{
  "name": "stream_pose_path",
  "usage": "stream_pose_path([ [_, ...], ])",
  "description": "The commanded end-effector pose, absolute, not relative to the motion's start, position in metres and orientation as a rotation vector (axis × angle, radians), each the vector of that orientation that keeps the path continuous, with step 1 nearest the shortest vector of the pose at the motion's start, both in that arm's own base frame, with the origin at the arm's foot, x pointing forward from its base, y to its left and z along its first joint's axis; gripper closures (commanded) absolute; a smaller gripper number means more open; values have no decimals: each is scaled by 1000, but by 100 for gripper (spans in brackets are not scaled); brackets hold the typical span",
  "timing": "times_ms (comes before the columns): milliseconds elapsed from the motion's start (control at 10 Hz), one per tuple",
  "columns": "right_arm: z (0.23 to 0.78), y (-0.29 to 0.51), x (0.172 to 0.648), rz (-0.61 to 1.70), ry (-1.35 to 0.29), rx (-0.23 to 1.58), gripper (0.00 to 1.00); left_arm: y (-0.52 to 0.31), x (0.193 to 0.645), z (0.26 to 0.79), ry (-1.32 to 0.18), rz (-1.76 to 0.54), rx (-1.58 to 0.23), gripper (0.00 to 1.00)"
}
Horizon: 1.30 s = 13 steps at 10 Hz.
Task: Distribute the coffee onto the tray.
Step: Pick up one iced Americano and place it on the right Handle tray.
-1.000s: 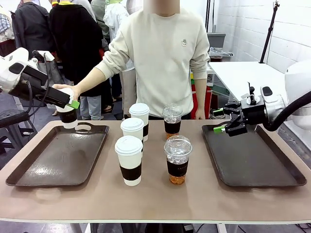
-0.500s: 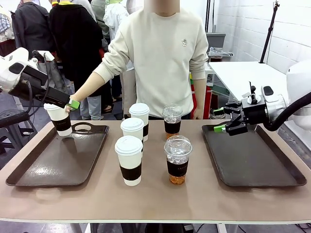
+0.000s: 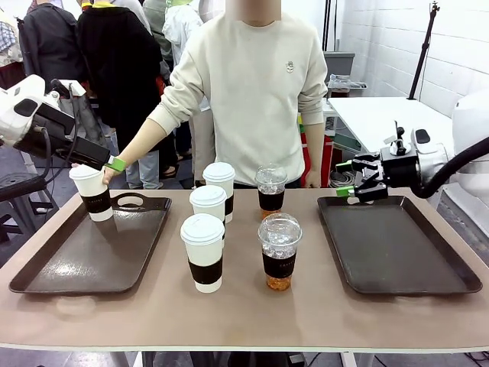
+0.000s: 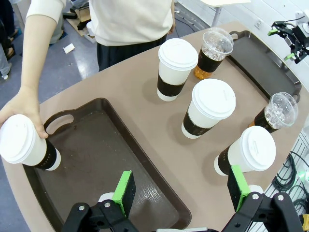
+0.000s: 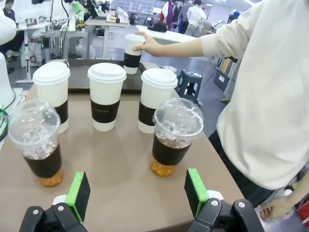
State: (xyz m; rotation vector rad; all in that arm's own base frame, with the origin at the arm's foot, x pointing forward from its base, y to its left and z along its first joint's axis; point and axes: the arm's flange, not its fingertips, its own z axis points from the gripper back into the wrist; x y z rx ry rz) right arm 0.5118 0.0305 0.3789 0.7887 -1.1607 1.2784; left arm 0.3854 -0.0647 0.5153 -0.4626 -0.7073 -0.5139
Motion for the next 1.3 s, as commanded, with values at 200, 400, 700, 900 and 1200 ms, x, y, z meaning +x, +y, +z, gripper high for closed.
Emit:
stream_pose_path([
  [200, 376, 53, 574, 1232, -1105, 900, 0, -63, 386, 514, -706, -511, -473, 0],
  [400, 368, 59, 591, 1241, -1111, 951, 0, -63, 386, 514, -706, -511, -473, 0],
  [700, 353, 66, 607, 1250, -1135, 999, 0, -63, 386, 514, -706, -511, -473, 0],
  [900, 341, 71, 620, 1228, -1129, 995, 0, -63, 386, 514, -706, -511, -473, 0],
  [1200, 335, 76, 631, 1211, -1086, 995, 0, -63, 386, 514, -706, -511, -473, 0],
])
